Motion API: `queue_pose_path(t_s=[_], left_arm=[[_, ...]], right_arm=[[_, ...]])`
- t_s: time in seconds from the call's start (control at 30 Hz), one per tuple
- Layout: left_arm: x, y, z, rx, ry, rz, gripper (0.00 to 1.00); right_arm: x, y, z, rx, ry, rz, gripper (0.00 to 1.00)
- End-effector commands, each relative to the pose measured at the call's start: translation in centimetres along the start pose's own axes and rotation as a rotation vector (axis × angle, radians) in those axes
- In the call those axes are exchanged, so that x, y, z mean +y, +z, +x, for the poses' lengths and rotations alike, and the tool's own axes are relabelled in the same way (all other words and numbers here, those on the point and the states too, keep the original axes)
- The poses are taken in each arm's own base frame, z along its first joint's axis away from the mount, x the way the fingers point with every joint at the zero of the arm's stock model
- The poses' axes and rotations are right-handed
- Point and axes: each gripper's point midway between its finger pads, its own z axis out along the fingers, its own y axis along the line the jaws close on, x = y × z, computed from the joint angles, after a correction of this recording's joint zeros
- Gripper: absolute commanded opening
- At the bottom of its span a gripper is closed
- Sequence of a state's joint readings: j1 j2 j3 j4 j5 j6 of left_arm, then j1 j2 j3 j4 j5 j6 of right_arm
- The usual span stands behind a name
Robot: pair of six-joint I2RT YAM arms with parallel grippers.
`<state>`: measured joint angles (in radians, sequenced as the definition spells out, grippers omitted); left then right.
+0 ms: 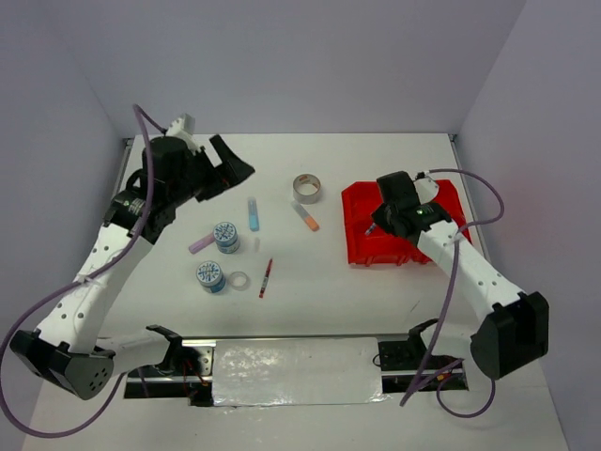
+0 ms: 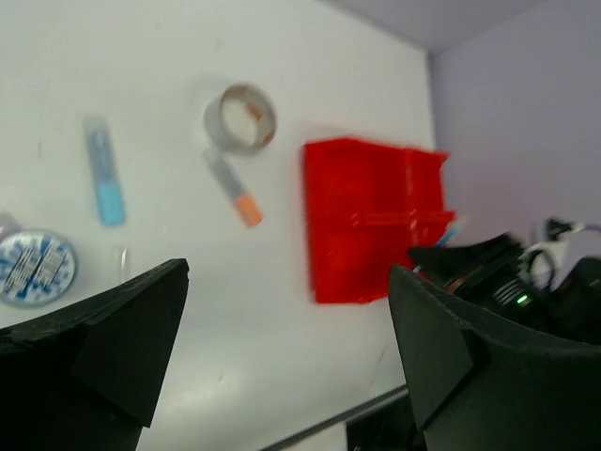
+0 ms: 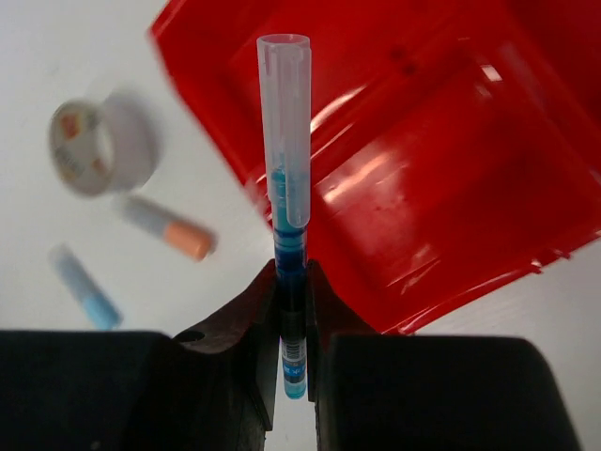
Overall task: Sort the stationery into containers
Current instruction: Place the pen in the storage box.
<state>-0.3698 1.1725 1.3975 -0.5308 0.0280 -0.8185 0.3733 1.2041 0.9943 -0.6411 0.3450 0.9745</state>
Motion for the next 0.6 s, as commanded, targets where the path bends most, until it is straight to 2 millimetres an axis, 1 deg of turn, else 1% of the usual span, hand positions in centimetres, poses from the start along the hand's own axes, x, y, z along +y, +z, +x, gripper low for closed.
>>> queue_pose_path(t_s=[0.0, 0.03, 0.07, 0.13, 0.17, 0.2, 0.27, 0.37, 0.43, 0.5, 0.53, 0.57], left_arm=[[0.0, -1.6, 1.5, 0.026, 0.015, 0.054, 0.99], [0.5, -1.7, 1.9, 0.035, 0.022, 0.044, 0.99], [1.5, -1.7, 2.8, 0.058, 0.034, 0.018, 0.99], [2.1, -2.2, 3.2, 0.059, 0.049, 0.003, 0.99], [2.8, -2.3, 3.6, 0.065, 0.061, -0.017, 0.99], [2.8, -2.7, 3.5, 0.057, 0.062, -0.017, 0.99], [3.6, -2.8, 4.2, 0.074, 0.087, -0.037, 0.99], [3.5, -3.1, 4.6, 0.096, 0.106, -0.020, 0.99], [4.3, -2.6, 6.0, 0.140, 0.112, -0.027, 0.99], [4.5, -2.5, 6.8, 0.172, 0.118, -0.019, 0.99], [5.1, -2.3, 7.4, 0.190, 0.124, -0.027, 0.99], [5.3, -2.2, 7.8, 0.201, 0.130, -0.027, 0.99]], right_arm=[[-3.7, 0.5, -2.8, -0.141, 0.171, 0.262, 0.00], [-3.9, 0.8, -2.8, -0.144, 0.181, 0.277, 0.00], [-4.1, 1.2, -2.6, -0.143, 0.194, 0.293, 0.00], [-4.7, 1.8, -2.0, -0.134, 0.210, 0.327, 0.01], [-4.8, 2.0, -1.9, -0.130, 0.221, 0.332, 0.02], [-4.8, 2.2, -1.7, -0.121, 0.229, 0.333, 0.04], [-5.1, 2.7, -0.9, -0.097, 0.242, 0.349, 0.06], [-5.4, 3.6, 0.2, -0.064, 0.254, 0.361, 0.09], [-5.5, 3.8, 0.8, -0.040, 0.255, 0.369, 0.10], [-5.9, 3.9, 1.3, -0.027, 0.267, 0.384, 0.11], [-5.9, 4.0, 1.4, -0.028, 0.275, 0.377, 0.15], [-5.6, 4.2, 1.6, -0.018, 0.279, 0.357, 0.22]])
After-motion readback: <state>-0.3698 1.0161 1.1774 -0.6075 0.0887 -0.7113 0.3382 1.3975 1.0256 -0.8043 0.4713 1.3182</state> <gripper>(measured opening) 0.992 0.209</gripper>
